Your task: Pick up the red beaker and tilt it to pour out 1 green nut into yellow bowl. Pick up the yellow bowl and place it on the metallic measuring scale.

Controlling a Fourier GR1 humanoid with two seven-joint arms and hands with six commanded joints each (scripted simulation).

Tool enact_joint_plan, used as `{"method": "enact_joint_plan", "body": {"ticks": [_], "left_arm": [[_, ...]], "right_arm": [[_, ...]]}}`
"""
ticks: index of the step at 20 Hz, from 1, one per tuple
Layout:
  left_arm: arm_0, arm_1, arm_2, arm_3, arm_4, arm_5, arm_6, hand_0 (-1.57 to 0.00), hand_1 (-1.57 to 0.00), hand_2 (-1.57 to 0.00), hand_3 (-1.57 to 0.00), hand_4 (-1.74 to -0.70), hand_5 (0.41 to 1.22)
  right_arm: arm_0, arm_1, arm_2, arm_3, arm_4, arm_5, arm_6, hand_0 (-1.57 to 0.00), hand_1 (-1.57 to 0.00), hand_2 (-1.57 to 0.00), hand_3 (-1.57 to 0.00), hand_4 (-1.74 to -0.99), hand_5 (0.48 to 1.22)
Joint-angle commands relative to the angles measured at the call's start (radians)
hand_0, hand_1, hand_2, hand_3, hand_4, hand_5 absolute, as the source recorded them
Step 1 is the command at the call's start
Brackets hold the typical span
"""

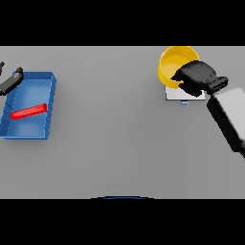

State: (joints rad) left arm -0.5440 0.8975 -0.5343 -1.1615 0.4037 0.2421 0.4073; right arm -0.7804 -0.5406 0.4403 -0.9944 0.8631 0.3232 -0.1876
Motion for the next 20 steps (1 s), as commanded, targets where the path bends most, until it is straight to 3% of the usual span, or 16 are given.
{"method": "enact_joint_plan", "body": {"ticks": [1, 5, 11, 15, 17, 18, 19, 20], "left_arm": [[0.006, 0.002, -0.002, 0.008, -0.005, -0.002, -0.006, 0.0, 0.0, 0.0, 0.0, -0.73, 0.734], [0.01, -0.002, -0.002, -0.007, -0.001, 0.004, -0.006, 0.0, 0.0, 0.0, 0.0, -0.72, 0.717], [0.013, 0.013, -0.004, -0.02, -0.004, 0.004, 0.007, 0.0, 0.0, 0.0, 0.0, -0.73, 0.71], [0.008, 0.008, -0.002, -0.004, -0.003, -0.002, 0.001, 0.0, 0.0, 0.0, 0.0, -0.73, 0.712], [-0.002, -0.006, -0.007, 0.01, -0.008, -0.005, 0.001, 0.0, 0.0, 0.0, 0.0, -0.73, 0.715], [0.005, -0.007, -0.002, 0.017, -0.001, -0.008, -0.003, 0.0, 0.0, 0.0, 0.0, -0.73, 0.717], [-0.005, -0.01, -0.002, 0.017, 0.0, -0.01, 0.005, 0.0, 0.0, 0.0, 0.0, -0.73, 0.72], [-0.006, -0.016, -0.006, 0.013, -0.002, -0.005, 0.002, 0.0, 0.0, 0.0, 0.0, -0.73, 0.723]], "right_arm": [[-0.005, -0.003, -0.007, 0.034, 0.0, -0.01, -0.016, -1.57, -1.57, -1.54, -1.15, -1.741, 1.221], [-0.025, 0.016, -0.024, 0.164, 0.009, -0.071, -0.034, -1.57, -1.57, -1.47, -1.24, -1.741, 1.221], [-0.056, 0.049, -0.052, 0.308, -0.002, -0.09, -0.046, -1.56, -1.57, -1.41, -1.37, -1.741, 1.221], [-0.069, 0.069, -0.058, 0.361, -0.008, -0.08, -0.052, -1.42, -1.57, -1.36, -1.49, -1.741, 1.221], [-0.077, 0.064, -0.059, 0.369, -0.008, -0.065, -0.057, -1.4, -1.57, -1.39, -1.36, -1.741, 1.221], [-0.076, 0.062, -0.066, 0.369, -0.013, -0.063, -0.055, -1.33, -1.46, -1.42, -1.2, -1.741, 1.221], [-0.075, 0.061, -0.069, 0.376, -0.016, -0.058, -0.071, -1.13, -1.32, -1.33, -1.06, -1.701, 1.221], [-0.075, 0.058, -0.074, 0.374, -0.022, -0.047, -0.073, -0.9, -1.15, -1.19, -0.94, -1.66, 1.143]]}}
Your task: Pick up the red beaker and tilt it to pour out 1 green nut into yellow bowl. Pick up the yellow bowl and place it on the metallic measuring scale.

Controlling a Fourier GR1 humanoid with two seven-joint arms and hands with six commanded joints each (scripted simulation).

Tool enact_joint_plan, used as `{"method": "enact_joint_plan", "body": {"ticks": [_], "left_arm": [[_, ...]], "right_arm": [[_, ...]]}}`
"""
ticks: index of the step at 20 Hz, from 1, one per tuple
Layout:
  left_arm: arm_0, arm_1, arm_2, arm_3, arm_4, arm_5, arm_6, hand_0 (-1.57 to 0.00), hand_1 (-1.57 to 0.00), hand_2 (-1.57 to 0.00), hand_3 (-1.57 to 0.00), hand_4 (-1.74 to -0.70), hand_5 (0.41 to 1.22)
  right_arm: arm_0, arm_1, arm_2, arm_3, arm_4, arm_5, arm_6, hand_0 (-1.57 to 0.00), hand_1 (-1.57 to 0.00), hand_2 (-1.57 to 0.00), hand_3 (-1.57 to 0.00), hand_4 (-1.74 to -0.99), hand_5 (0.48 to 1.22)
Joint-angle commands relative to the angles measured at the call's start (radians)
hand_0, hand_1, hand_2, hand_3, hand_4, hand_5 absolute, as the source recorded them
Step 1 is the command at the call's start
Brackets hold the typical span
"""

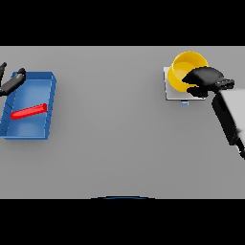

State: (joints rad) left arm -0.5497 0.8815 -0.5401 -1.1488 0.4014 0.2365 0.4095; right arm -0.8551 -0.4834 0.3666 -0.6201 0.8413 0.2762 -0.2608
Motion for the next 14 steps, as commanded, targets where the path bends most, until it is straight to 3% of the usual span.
{"method": "enact_joint_plan", "body": {"ticks": [1, 4, 7, 11, 14], "left_arm": [[-0.005, -0.005, -0.002, 0.009, -0.004, 0.0, 0.001, 0.0, 0.0, 0.0, 0.0, -0.73, 0.728], [-0.012, -0.002, 0.002, 0.017, -0.002, -0.009, -0.002, 0.0, 0.0, 0.0, 0.0, -0.73, 0.717], [-0.005, 0.004, 0.005, 0.025, -0.003, -0.011, -0.011, 0.0, 0.0, 0.0, 0.0, -0.72, 0.705], [0.01, 0.008, 0.005, -0.007, 0.001, 0.006, -0.011, 0.0, 0.0, 0.0, 0.0, -0.72, 0.697], [-0.006, 0.006, 0.006, 0.009, -0.001, -0.004, -0.008, 0.0, 0.0, 0.0, 0.0, -0.72, 0.693]], "right_arm": [[-0.008, 0.002, -0.01, 0.01, -0.01, 0.01, 0.002, -0.72, -0.98, -1.04, -0.83, -1.619, 1.072], [-0.017, 0.01, -0.002, 0.032, 0.004, 0.018, 0.033, -0.37, -0.58, -0.69, -0.61, -1.539, 0.933], [-0.022, -0.003, 0.018, 0.027, 0.018, 0.024, -0.013, -0.19, -0.3, -0.45, -0.49, -1.485, 0.859], [-0.016, -0.001, 0.024, 0.037, 0.026, 0.031, 0.005, -0.08, -0.12, -0.2, -0.35, -1.431, 0.799], [-0.022, 0.0, 0.017, 0.051, 0.021, 0.042, 0.017, -0.04, -0.06, -0.1, -0.27, -1.41, 0.759]]}}
